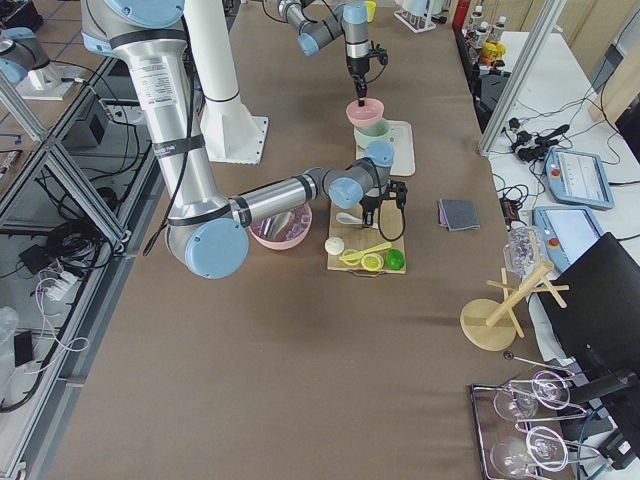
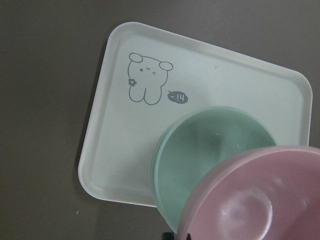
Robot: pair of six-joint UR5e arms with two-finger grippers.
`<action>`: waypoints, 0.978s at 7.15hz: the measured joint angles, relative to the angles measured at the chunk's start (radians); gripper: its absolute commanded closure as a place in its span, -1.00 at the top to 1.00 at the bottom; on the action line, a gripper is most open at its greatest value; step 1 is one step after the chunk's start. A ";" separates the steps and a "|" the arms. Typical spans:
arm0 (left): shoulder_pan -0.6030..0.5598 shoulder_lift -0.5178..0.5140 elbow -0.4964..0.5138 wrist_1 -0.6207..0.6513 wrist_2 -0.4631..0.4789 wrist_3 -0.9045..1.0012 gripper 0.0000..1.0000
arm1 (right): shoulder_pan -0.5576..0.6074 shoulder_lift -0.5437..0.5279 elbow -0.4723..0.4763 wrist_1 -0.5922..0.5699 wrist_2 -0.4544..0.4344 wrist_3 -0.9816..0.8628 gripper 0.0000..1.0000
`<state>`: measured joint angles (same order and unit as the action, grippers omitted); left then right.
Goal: Stack pink bowl on green and place spoon
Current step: 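Release the pink bowl with the left gripper while the right grasps the spoon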
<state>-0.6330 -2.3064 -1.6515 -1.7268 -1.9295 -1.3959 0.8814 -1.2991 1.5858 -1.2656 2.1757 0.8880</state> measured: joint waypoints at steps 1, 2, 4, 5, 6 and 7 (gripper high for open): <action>-0.002 -0.013 0.019 -0.002 0.011 0.005 -1.00 | 0.000 0.000 0.000 0.000 0.002 0.000 -1.00; -0.003 -0.019 0.032 -0.005 0.030 0.013 -1.00 | 0.000 0.002 0.001 0.000 0.004 0.000 -1.00; -0.004 -0.025 0.053 -0.011 0.046 0.022 0.95 | 0.000 0.004 0.015 -0.002 0.013 0.000 -1.00; -0.004 -0.028 0.057 -0.012 0.048 0.022 0.96 | 0.001 0.006 0.029 -0.006 0.024 0.004 -1.00; -0.006 -0.028 0.051 -0.011 0.048 0.023 0.96 | 0.002 0.012 0.045 -0.009 0.029 0.019 -1.00; -0.023 -0.009 0.026 -0.008 0.041 0.039 0.96 | 0.004 0.046 0.062 -0.023 0.033 0.065 -1.00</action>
<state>-0.6562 -2.3158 -1.6253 -1.7345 -1.8885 -1.3565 0.8852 -1.2530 1.6476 -1.2882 2.2088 0.9533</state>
